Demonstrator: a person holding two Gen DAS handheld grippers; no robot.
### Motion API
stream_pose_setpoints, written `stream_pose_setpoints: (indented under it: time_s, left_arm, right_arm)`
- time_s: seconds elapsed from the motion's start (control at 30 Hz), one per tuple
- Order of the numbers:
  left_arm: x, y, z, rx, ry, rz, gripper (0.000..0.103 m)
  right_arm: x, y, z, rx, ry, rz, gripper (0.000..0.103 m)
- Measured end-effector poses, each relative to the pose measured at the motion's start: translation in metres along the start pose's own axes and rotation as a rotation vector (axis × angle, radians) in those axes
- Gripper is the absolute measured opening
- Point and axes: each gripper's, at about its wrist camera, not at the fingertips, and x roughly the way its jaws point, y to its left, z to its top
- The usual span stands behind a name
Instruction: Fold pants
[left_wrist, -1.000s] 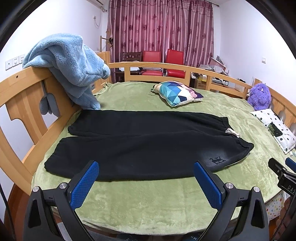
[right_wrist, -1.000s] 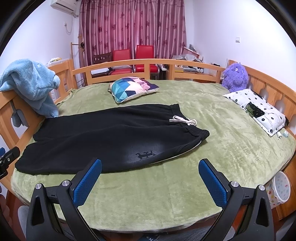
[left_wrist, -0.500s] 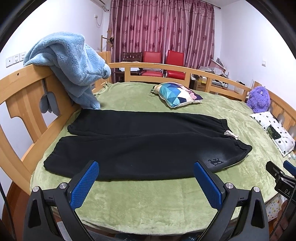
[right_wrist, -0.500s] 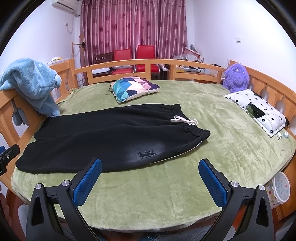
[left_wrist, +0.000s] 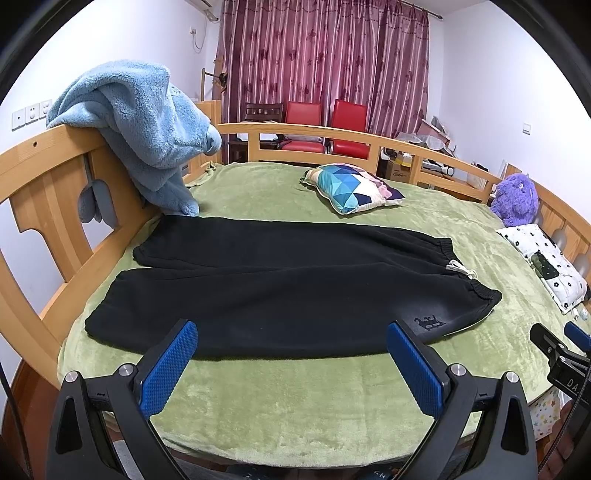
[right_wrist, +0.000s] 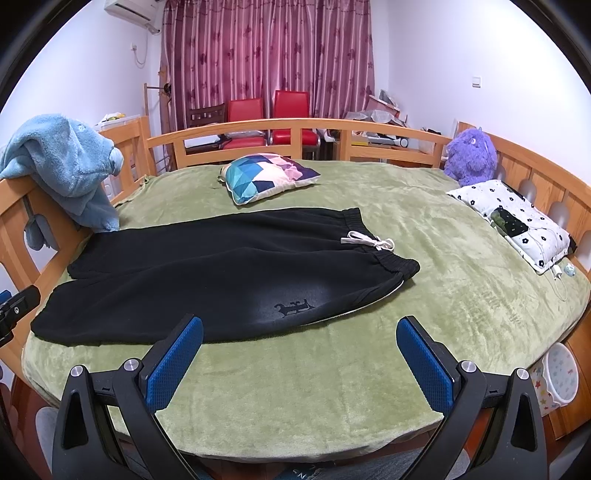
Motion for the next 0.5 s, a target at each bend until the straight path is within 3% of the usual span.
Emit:
stream_pose_setpoints:
  time_s: [0.5]
  left_arm:
    - [0.0014,0.0021,0.0046,-0.004,-0.008,0.005,0.103]
  right_arm:
    - [0.0037,0.0018,-0.0019,-0.005,0.026,0.006,0.103]
